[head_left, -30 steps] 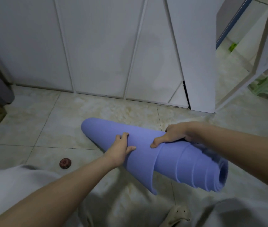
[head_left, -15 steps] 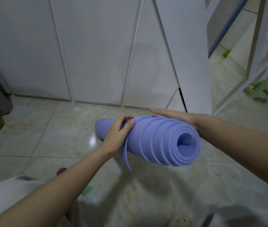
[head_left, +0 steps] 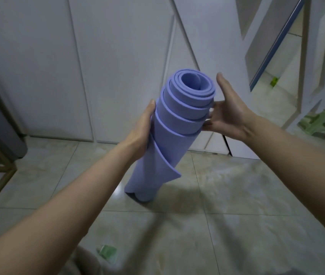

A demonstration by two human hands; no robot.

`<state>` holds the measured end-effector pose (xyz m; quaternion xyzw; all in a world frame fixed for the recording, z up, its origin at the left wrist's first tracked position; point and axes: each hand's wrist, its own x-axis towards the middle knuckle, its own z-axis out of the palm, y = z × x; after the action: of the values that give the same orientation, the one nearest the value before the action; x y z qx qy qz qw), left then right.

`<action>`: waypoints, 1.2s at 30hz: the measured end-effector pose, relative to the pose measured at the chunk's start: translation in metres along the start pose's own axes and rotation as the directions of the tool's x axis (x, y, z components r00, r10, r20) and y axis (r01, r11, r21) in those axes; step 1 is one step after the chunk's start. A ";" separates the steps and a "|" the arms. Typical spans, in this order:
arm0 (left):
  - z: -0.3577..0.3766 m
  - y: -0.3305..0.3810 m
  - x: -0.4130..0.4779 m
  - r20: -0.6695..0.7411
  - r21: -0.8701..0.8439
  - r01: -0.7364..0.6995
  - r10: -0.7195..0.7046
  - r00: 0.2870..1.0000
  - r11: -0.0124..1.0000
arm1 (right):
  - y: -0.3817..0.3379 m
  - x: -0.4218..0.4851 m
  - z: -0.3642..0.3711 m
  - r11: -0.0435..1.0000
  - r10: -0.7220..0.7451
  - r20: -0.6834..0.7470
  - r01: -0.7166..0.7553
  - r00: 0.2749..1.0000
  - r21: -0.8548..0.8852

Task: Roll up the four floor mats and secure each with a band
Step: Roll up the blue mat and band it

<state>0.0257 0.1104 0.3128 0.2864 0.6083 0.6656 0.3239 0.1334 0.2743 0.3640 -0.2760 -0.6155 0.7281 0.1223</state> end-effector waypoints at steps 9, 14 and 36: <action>0.000 0.014 -0.005 -0.085 0.052 0.077 -0.073 0.994 0.996 | 0.005 -0.006 0.029 0.964 -0.066 0.043 0.075 0.997 -0.256; -0.009 0.025 -0.012 -0.123 0.058 0.178 -0.170 0.978 0.982 | 0.005 -0.015 0.051 0.932 -0.080 0.111 0.114 0.991 -0.345; 0.008 0.045 -0.021 -0.130 -0.251 0.133 -0.170 0.977 0.959 | -0.009 -0.021 0.066 0.948 -0.162 -0.087 0.131 0.983 -0.289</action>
<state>0.0415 0.0973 0.3584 0.1466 0.5660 0.7272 0.3597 0.1129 0.2110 0.3844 -0.2835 -0.7240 0.6057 0.1692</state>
